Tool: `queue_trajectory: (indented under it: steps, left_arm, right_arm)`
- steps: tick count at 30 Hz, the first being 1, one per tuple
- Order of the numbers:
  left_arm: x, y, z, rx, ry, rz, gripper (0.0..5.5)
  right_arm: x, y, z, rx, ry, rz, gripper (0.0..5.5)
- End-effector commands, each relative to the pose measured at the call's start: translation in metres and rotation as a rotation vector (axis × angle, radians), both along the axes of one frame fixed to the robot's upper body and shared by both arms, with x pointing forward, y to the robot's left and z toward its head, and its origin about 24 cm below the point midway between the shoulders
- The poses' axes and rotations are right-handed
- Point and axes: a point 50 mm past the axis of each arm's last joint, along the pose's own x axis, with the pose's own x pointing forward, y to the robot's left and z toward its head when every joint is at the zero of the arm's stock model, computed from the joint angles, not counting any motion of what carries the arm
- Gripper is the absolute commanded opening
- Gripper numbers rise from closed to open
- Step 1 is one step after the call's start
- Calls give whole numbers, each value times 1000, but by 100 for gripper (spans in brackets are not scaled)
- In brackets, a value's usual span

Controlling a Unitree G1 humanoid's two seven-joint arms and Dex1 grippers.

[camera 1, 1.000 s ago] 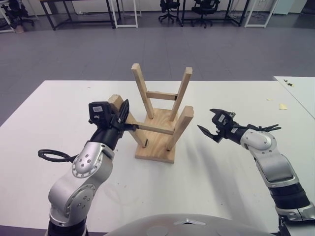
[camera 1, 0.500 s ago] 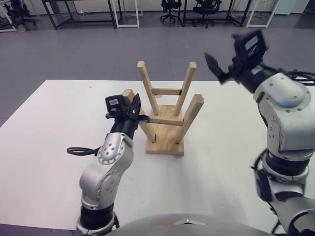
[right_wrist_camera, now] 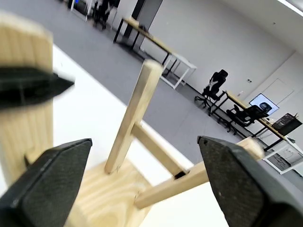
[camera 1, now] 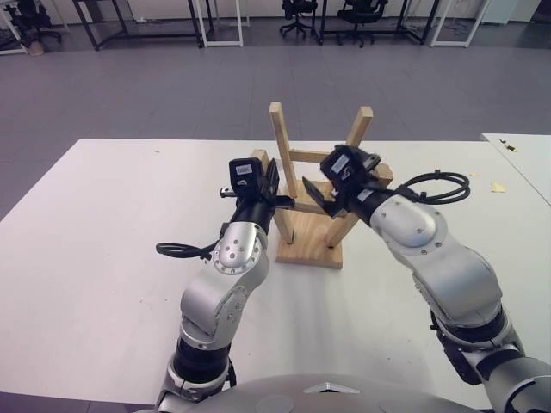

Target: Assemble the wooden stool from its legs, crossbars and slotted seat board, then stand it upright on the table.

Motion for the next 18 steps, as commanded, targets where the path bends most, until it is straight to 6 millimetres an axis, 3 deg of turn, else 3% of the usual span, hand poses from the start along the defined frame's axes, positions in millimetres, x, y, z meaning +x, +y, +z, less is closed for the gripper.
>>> queue_trajectory:
  steps: [1, 5, 10, 11, 13, 18]
  left_arm:
    - [0, -15, -28, 83, 172, -52, 103]
    - [-2, -26, -33, 123, 192, -121, 103]
    - [1, -26, -26, 90, 145, -132, 103]
    - [2, -23, -22, 79, 126, -127, 132]
    - [3, -14, -7, 58, 51, -122, 173]
    - [-3, 24, 55, 22, -278, -163, 259]
  right_arm:
    - [6, 6, -35, -166, 123, 9, 418]
    - [3, 8, -56, -207, 235, 33, 418]
    - [9, 4, -44, -182, 162, 16, 418]
    - [10, 3, -41, -179, 140, 10, 418]
    - [15, 1, -26, -161, 40, 20, 418]
    - [20, -7, 27, 19, -191, 54, 418]
